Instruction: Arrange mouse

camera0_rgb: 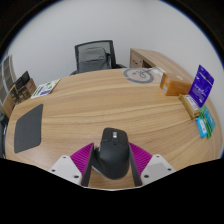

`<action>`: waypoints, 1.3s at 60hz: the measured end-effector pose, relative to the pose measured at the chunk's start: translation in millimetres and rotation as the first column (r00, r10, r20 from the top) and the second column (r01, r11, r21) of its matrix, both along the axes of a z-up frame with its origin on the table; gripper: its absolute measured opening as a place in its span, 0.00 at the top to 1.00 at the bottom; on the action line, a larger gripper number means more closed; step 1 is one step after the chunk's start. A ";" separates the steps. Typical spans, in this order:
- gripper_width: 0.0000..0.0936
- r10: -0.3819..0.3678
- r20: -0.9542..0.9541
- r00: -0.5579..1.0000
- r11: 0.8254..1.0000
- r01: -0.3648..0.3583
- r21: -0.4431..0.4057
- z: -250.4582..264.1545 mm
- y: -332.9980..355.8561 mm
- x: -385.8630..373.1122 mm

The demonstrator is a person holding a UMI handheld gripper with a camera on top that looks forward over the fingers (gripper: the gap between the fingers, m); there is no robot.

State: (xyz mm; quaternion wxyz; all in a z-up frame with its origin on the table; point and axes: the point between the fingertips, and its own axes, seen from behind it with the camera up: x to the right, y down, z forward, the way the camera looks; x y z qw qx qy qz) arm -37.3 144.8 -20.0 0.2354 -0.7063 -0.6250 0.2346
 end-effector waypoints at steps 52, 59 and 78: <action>0.61 0.202 -0.219 0.955 0.978 -0.209 -0.009 185.3 -274.9 -66.7; 0.61 0.240 -0.178 0.954 0.970 -0.245 -0.005 148.3 -340.5 -67.9; 0.61 0.222 -0.027 0.975 0.974 -0.220 0.055 28.2 -388.2 -43.4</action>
